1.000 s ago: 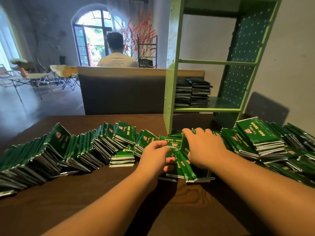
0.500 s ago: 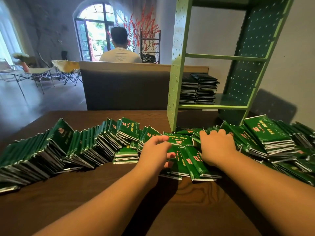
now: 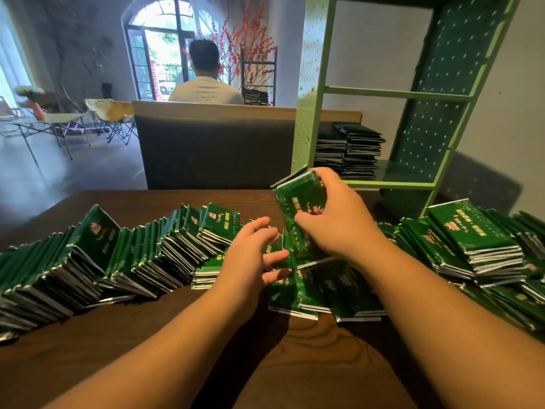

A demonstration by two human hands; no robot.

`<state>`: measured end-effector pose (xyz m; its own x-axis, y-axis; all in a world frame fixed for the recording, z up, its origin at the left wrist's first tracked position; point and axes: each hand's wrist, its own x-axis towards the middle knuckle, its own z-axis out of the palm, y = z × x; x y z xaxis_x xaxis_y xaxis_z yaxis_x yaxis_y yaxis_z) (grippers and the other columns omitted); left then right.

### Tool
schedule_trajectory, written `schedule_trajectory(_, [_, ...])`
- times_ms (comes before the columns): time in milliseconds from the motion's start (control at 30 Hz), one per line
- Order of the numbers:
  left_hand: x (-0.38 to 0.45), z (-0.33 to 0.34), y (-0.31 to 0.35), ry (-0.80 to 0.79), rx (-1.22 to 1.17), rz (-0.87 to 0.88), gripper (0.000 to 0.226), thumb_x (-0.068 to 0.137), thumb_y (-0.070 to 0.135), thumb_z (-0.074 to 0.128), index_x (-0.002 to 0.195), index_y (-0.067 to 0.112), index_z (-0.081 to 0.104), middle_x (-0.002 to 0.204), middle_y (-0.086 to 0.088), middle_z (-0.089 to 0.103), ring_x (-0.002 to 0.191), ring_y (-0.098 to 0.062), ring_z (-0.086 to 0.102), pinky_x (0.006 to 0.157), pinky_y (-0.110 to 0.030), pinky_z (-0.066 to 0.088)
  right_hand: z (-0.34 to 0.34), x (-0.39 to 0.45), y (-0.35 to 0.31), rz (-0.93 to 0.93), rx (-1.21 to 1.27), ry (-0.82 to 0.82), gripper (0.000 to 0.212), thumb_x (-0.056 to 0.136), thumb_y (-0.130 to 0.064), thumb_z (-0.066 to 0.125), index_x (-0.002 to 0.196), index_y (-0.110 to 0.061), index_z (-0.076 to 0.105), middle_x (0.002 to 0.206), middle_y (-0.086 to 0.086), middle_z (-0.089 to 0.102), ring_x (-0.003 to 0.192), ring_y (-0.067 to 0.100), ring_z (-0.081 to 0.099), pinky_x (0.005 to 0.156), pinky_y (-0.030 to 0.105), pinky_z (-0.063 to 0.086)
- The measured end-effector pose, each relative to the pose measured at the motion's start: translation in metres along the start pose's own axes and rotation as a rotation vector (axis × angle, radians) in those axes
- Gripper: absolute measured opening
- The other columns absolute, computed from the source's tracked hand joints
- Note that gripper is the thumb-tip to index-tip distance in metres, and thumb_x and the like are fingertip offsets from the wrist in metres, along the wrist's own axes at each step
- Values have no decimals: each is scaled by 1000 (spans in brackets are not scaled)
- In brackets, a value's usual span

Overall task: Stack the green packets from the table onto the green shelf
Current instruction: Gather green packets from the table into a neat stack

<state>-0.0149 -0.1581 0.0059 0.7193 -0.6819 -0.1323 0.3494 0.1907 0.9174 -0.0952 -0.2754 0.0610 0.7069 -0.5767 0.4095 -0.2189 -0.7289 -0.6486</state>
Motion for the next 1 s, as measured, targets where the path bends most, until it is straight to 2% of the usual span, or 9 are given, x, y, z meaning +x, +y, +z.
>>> schedule_trajectory(67, [0, -6, 4, -47, -66, 0, 29, 101, 26, 51, 126, 23, 65, 116, -7, 71, 93, -23, 71, 80, -41, 55, 6, -4, -9, 85, 471, -33, 41, 82, -4, 75, 111, -28, 60, 97, -6, 74, 84, 7, 72, 72, 21, 58])
schedule_trajectory(133, [1, -14, 7, -86, -94, -34, 33, 101, 33, 48, 120, 16, 70, 110, -11, 74, 93, -25, 70, 82, -42, 52, 24, -5, -5, 206, 787, -63, 37, 83, 4, 73, 111, -19, 64, 97, 4, 78, 89, 21, 76, 78, 37, 63])
schedule_trajectory(200, [4, -22, 9, -96, -86, -30, 33, 101, 32, 49, 117, 13, 70, 111, -14, 75, 95, -28, 71, 85, -49, 53, 45, -5, 2, 286, 907, -63, 32, 86, 4, 71, 112, -14, 66, 100, 10, 78, 95, 32, 75, 84, 49, 62])
schedule_trajectory(333, [8, -36, 6, -60, 21, 60, 19, 100, 23, 55, 112, 20, 70, 102, -6, 78, 89, -21, 75, 65, -39, 60, 69, -5, 16, 355, 949, -61, 28, 88, -6, 74, 114, -10, 65, 102, 11, 78, 96, 31, 75, 90, 56, 58])
schedule_trajectory(467, [12, -49, 0, -54, 63, 100, 19, 99, 22, 60, 114, 22, 70, 108, -6, 77, 104, -32, 73, 87, -57, 56, 77, -7, 26, 342, 951, -95, 27, 87, -5, 73, 112, -11, 65, 101, 10, 78, 94, 30, 76, 88, 57, 59])
schedule_trajectory(600, [7, -52, -2, -93, 21, 112, 25, 99, 24, 56, 95, 33, 79, 102, 1, 79, 103, -30, 73, 95, -66, 52, 75, -8, 32, 252, 947, -101, 41, 79, -9, 80, 116, -12, 64, 106, 11, 76, 98, 30, 75, 84, 49, 61])
schedule_trajectory(767, [8, -53, -3, -132, -38, 131, 30, 100, 23, 48, 116, 18, 73, 119, -12, 73, 115, -35, 68, 96, -73, 47, 71, -8, 36, 206, 972, -114, 48, 72, -15, 83, 116, -12, 64, 104, 9, 77, 96, 26, 75, 72, 35, 61])
schedule_trajectory(867, [6, -52, -1, -134, -33, 133, 29, 100, 19, 47, 113, 15, 74, 115, -13, 74, 111, -33, 70, 93, -69, 51, 70, -9, 34, 207, 1012, -139, 48, 67, -16, 74, 114, -12, 64, 99, 7, 78, 90, 23, 76, 68, 34, 61])
schedule_trajectory(1000, [8, -54, -3, -112, -9, 144, 26, 100, 21, 50, 104, 17, 75, 107, -13, 76, 91, -29, 72, 70, -44, 53, 67, -10, 32, 282, 1135, -203, 52, 66, -10, 71, 117, -13, 63, 99, 7, 78, 90, 24, 76, 68, 39, 63])
